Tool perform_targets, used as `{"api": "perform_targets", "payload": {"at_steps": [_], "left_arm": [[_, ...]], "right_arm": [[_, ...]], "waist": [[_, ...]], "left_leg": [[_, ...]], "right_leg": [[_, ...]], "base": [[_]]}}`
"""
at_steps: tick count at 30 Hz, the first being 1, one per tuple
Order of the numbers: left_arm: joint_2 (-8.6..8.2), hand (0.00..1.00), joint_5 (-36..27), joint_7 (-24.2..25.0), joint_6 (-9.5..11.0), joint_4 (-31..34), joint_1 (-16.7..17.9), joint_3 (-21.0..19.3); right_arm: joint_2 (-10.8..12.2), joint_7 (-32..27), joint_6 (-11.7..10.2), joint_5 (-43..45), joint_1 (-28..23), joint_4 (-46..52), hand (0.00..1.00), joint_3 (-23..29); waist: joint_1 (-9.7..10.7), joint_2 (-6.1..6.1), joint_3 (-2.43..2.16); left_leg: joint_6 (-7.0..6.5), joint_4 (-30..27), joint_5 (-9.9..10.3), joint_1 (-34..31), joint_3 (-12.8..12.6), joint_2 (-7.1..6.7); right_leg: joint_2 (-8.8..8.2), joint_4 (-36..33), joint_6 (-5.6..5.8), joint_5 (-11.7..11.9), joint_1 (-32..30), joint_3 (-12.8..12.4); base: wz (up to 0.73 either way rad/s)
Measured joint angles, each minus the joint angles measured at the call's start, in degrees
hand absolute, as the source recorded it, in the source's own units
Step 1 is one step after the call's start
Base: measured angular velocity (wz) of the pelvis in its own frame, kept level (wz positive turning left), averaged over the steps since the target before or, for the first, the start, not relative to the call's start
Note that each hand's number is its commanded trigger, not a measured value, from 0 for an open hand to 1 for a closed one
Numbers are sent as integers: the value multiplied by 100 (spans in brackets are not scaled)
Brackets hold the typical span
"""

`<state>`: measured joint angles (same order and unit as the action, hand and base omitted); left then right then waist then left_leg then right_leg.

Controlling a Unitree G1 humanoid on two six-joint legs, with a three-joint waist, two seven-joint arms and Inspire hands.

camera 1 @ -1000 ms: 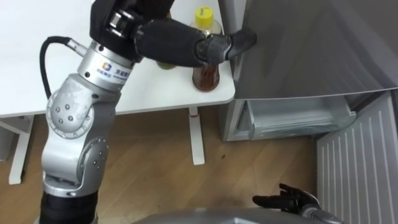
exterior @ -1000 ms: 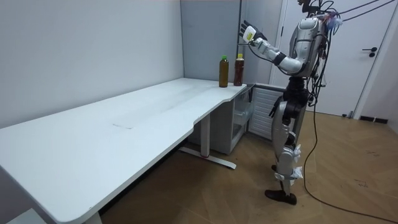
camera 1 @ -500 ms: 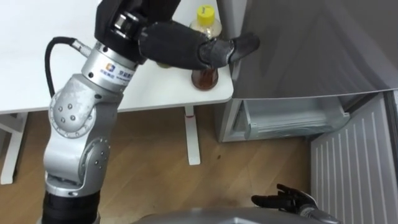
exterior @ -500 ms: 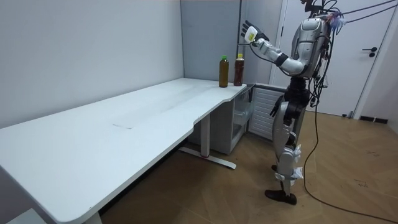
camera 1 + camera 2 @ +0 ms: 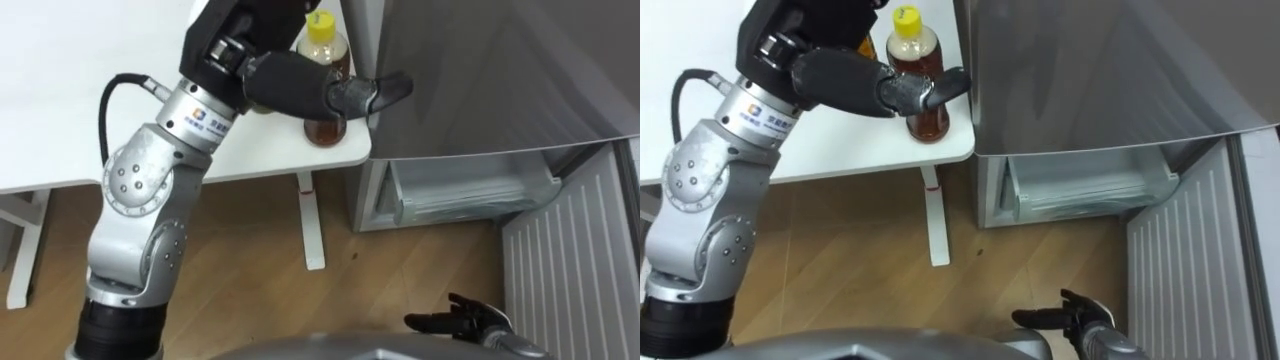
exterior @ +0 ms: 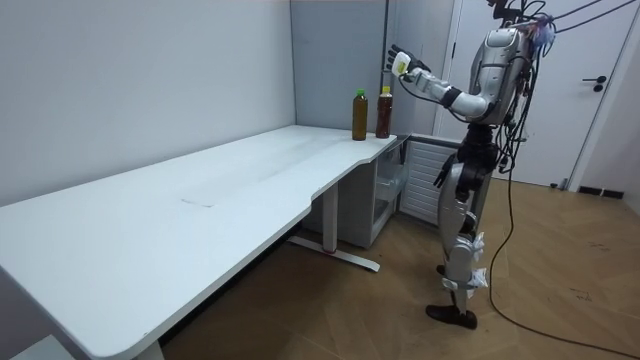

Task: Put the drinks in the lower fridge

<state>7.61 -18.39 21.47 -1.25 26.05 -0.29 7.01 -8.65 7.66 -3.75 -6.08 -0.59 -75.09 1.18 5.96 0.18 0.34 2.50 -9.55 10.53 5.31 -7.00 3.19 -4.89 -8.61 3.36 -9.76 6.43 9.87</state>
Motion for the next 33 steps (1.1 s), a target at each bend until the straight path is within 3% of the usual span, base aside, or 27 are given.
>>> {"api": "perform_targets", "payload": {"at_steps": [33], "left_arm": [[-34, 0, 0, -83, -10, -9, 1, -6]], "right_arm": [[0, 64, 11, 7, 2, 7, 0, -1]], "waist": [[-1, -3, 1]], "left_leg": [[0, 1, 0, -10, -75, 3]], "right_leg": [[0, -12, 0, 0, -40, -56]], "base": [[-1]]}}
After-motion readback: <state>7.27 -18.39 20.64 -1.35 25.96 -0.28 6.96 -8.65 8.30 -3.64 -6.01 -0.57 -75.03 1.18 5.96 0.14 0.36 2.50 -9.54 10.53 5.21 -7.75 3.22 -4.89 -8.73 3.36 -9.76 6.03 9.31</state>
